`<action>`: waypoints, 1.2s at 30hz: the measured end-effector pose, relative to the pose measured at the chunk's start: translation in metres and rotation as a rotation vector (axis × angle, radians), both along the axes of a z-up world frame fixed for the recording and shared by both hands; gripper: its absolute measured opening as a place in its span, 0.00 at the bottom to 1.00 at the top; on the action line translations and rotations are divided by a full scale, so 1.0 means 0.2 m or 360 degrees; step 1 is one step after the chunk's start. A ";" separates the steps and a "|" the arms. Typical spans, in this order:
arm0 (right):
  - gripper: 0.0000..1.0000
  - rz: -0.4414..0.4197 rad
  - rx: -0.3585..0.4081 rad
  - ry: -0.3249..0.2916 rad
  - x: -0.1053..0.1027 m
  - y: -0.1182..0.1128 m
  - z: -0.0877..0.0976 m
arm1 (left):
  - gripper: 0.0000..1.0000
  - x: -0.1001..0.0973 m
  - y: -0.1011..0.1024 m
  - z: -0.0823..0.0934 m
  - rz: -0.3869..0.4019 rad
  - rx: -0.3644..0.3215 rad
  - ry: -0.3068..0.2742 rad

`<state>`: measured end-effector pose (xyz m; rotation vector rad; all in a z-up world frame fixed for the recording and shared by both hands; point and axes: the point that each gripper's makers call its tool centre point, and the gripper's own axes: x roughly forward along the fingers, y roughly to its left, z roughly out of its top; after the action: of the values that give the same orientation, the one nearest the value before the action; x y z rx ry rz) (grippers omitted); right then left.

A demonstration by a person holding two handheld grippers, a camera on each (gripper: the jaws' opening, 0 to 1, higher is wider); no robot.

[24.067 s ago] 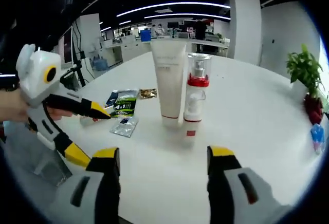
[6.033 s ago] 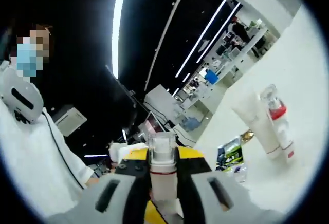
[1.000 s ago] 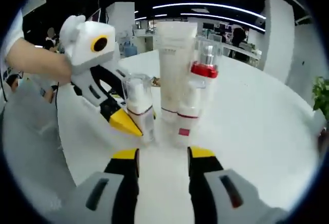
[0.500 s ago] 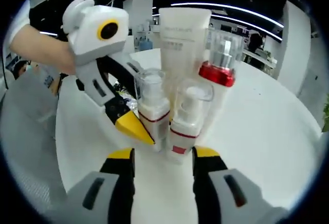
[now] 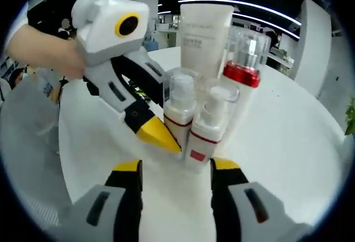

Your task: Arrange the skincare products in the storage area until every visible bottle or jar stands upright without overlapping.

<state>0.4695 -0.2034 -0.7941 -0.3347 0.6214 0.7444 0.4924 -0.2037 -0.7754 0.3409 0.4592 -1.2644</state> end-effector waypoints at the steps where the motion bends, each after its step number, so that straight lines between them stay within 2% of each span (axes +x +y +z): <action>1: 0.49 -0.0006 0.0001 0.0002 0.00 0.00 0.00 | 0.18 0.00 0.00 0.00 -0.0001 0.0001 0.0000; 14: 0.50 -0.0030 0.0003 0.0007 -0.01 0.00 0.00 | 0.18 0.00 0.00 -0.01 -0.0020 0.0016 0.0004; 23: 0.52 -0.0042 -0.0006 0.0011 -0.01 -0.01 0.00 | 0.24 -0.01 0.02 -0.02 -0.0020 0.0039 0.0016; 29: 0.53 -0.0058 0.0004 -0.0001 -0.02 -0.03 0.02 | 0.26 -0.04 0.06 -0.02 -0.0009 0.0068 0.0042; 33: 0.60 -0.0073 0.0025 -0.0021 -0.04 -0.03 0.04 | 0.31 -0.08 0.10 -0.02 0.0020 0.0077 0.0073; 36: 0.61 -0.0080 0.0036 -0.0017 -0.06 -0.03 0.05 | 0.31 -0.11 0.13 -0.02 0.0034 0.0081 0.0098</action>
<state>0.4580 -0.2091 -0.7840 -0.3013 0.6089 0.7006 0.4697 -0.1771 -0.7792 0.3402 0.5469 -1.2467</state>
